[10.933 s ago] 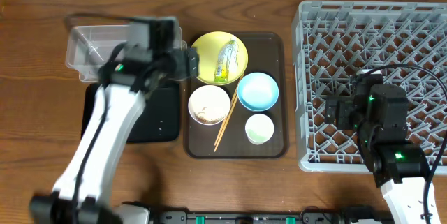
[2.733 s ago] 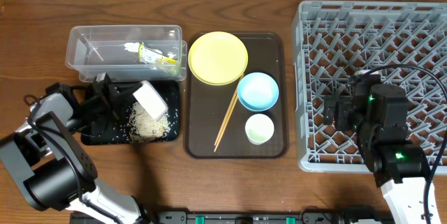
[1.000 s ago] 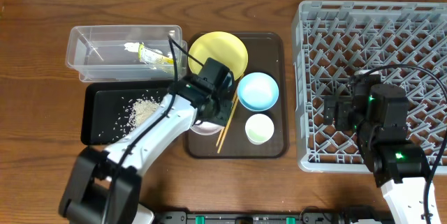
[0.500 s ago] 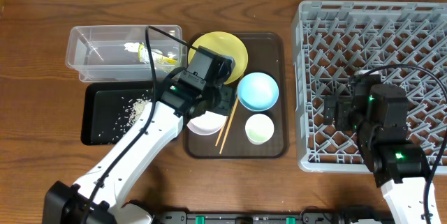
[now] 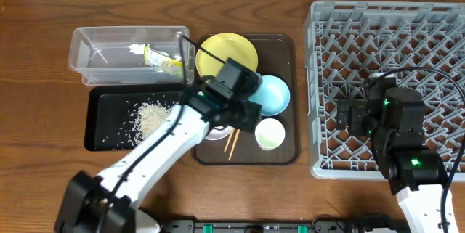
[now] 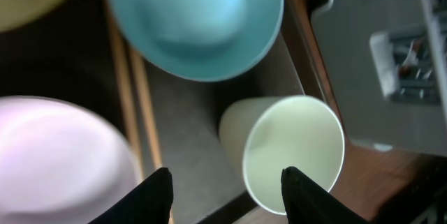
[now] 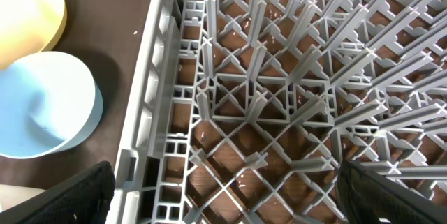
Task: Sort waste into correct bins and load items into the dishwasher rack
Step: 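Grasp the small white cup with the left gripper and lift it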
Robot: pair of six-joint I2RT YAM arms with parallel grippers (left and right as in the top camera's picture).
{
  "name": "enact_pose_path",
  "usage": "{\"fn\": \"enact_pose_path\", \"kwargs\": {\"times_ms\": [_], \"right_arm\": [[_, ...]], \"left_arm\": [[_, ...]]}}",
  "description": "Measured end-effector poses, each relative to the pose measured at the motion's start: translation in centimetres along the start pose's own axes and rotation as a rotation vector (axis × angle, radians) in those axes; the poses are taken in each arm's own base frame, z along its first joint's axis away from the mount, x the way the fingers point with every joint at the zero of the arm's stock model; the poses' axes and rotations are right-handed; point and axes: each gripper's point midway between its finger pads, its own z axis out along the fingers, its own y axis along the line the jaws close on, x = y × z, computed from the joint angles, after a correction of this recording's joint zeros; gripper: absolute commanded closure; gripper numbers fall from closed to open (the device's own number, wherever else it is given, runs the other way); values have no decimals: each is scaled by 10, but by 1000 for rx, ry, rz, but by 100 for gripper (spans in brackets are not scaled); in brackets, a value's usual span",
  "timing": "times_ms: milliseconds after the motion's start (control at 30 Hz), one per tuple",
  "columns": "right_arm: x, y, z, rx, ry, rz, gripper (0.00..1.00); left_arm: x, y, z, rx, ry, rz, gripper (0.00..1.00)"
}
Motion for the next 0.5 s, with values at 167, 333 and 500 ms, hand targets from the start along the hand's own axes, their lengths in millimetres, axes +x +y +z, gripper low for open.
{"fn": "enact_pose_path", "kwargs": {"times_ms": [167, 333, 500], "right_arm": [[0, 0, 0, 0, 0, 0, 1], [0, 0, 0, 0, 1, 0, 1], [1, 0, 0, 0, 3, 0, 1]], "left_arm": [[20, -4, 32, -12, 108, -1, 60], [36, -3, 54, -29, 183, -19, 86], [36, 0, 54, -30, 185, -32, 94]]}}
